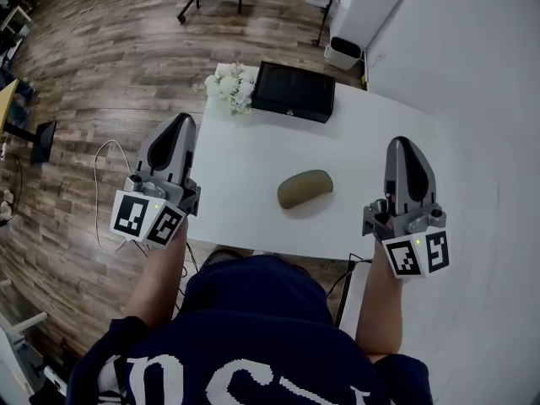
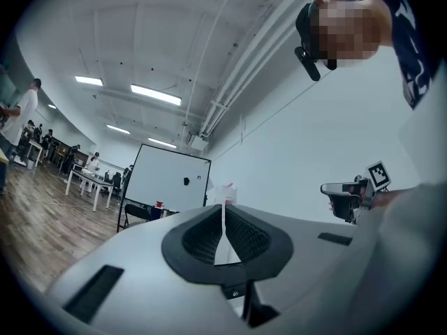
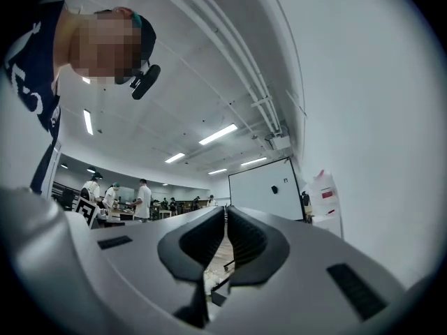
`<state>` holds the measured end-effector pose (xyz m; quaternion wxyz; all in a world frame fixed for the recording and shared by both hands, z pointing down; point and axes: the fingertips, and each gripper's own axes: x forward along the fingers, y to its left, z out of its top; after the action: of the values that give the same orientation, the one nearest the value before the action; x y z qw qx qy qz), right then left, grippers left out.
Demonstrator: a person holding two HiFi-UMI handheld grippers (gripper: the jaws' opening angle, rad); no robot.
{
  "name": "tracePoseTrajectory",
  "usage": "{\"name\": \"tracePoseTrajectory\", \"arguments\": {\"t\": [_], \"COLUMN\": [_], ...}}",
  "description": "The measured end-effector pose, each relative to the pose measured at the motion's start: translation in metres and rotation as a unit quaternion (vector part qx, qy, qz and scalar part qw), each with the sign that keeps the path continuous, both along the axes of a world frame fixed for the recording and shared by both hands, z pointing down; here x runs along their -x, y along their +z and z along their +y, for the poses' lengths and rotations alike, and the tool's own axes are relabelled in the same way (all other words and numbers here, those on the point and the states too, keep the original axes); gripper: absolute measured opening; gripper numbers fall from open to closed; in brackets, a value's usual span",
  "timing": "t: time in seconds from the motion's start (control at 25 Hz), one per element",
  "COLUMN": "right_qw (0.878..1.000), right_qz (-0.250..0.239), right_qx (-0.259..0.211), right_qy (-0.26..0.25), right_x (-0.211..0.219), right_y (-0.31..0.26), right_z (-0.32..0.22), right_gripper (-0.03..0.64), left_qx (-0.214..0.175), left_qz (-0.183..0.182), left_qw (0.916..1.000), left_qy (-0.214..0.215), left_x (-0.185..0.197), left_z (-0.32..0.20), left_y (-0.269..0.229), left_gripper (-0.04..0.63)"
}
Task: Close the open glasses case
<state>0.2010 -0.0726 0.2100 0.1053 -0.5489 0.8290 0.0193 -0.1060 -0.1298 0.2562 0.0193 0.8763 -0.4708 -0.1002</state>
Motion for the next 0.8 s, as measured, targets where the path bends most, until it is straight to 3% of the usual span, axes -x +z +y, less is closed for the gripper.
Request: {"name": "tracePoseTrajectory", "arguments": {"t": [0.36, 0.48, 0.64, 0.8], "right_qw": [0.999, 0.998, 0.993, 0.979], "right_qz": [-0.01, 0.016, 0.085, 0.123], "right_qx": [0.033, 0.041, 0.06, 0.107], "right_qy": [-0.041, -0.045, -0.058, -0.119], "right_x": [-0.012, -0.006, 0.008, 0.027], "right_y": [0.032, 0.036, 0.055, 0.096], "right_z": [-0.038, -0.043, -0.049, -0.053], "right_gripper": [0.034, 0.034, 0.034, 0.035], "left_qx": [0.019, 0.024, 0.038, 0.042], "left_qz": [-0.014, -0.013, -0.01, -0.02], "left_qw": [0.9997, 0.9996, 0.9988, 0.9976], "left_qy": [-0.008, 0.0, 0.03, 0.052], "left_x": [-0.022, -0.025, -0.041, -0.051], "left_z": [-0.017, -0.023, -0.03, -0.038], "left_y": [0.016, 0.018, 0.027, 0.037], "left_gripper": [0.025, 0.025, 0.025, 0.025]}}
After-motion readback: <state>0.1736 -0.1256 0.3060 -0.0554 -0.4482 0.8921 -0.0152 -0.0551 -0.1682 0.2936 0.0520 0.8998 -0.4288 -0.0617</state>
